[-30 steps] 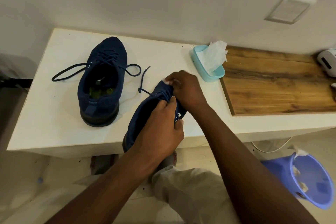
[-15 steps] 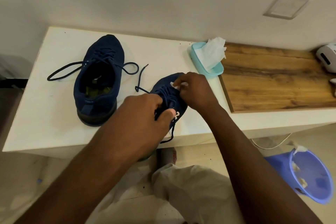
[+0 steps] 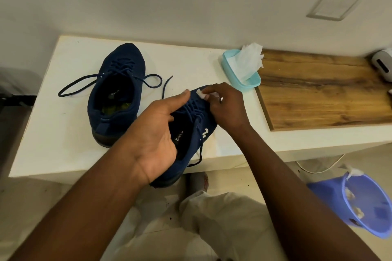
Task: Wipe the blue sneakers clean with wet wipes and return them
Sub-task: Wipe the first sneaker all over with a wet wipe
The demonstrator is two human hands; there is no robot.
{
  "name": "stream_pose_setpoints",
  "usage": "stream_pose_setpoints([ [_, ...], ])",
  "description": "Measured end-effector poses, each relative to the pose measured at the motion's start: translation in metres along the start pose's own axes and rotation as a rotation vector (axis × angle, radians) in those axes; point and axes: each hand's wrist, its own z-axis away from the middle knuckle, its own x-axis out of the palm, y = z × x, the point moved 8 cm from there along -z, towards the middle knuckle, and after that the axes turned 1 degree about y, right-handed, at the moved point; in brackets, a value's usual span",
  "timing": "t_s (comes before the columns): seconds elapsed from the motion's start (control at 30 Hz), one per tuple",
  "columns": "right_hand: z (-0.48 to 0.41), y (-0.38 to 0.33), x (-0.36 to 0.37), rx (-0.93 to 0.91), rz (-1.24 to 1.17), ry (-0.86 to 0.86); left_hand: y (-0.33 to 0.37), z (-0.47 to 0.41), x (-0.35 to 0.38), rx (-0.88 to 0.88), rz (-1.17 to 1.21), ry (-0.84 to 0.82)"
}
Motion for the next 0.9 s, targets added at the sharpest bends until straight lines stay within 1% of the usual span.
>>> stream_pose_setpoints([
  [0.1, 0.004, -0.010, 0.009, -0.007, -0.038, -0.172, -0.004, -0.002, 0.002, 0.025, 0.077, 0.058],
  [0.2, 0.014, -0.021, 0.009, -0.001, -0.232, -0.297, -0.007, -0.003, 0.008, 0.084, 0.105, 0.093],
  [0.23, 0.016, -0.023, 0.008, -0.014, -0.248, -0.303, -0.008, -0.005, 0.007, 0.095, 0.106, 0.110],
  [0.33, 0.014, -0.020, 0.005, -0.014, -0.230, -0.244, -0.010, -0.013, 0.000, 0.128, 0.054, 0.126],
  [0.43, 0.012, -0.018, 0.003, -0.013, -0.221, -0.191, -0.001, -0.017, -0.006, 0.209, -0.153, 0.088],
  [0.47, 0.011, -0.019, 0.002, -0.022, -0.212, -0.171, 0.006, -0.016, -0.008, 0.255, -0.285, 0.072],
  [0.5, 0.011, -0.020, 0.000, -0.028, -0.203, -0.142, 0.016, -0.014, -0.012, 0.342, -0.493, 0.082],
  [0.53, 0.010, -0.021, -0.003, -0.029, -0.194, -0.106, 0.030, -0.010, -0.017, 0.472, -0.738, 0.133],
  [0.57, 0.009, -0.022, -0.006, -0.023, -0.183, -0.066, 0.045, -0.005, -0.021, 0.625, -0.964, 0.218],
  [0.6, 0.007, -0.022, -0.007, -0.012, -0.168, -0.033, 0.058, 0.001, -0.024, 0.763, -1.128, 0.310],
  [0.63, 0.005, -0.022, -0.008, 0.000, -0.144, -0.012, 0.065, 0.003, -0.025, 0.852, -1.242, 0.367],
  [0.67, 0.003, -0.021, -0.007, 0.011, -0.112, -0.006, 0.066, 0.001, -0.026, 0.882, -1.336, 0.387],
  [0.73, -0.002, -0.016, 0.000, 0.041, -0.021, -0.038, 0.055, -0.017, -0.030, 0.808, -1.474, 0.357],
  [0.77, -0.005, -0.013, 0.005, 0.068, 0.034, -0.064, 0.050, -0.027, -0.032, 0.770, -1.514, 0.340],
  [0.8, -0.006, -0.010, 0.009, 0.094, 0.077, -0.086, 0.048, -0.033, -0.032, 0.772, -1.522, 0.337],
  [0.83, -0.007, -0.009, 0.013, 0.110, 0.100, -0.112, 0.049, -0.037, -0.032, 0.804, -1.503, 0.343],
  [0.9, -0.006, -0.016, 0.016, 0.080, 0.102, -0.175, 0.058, -0.037, -0.031, 0.907, -1.427, 0.366],
])
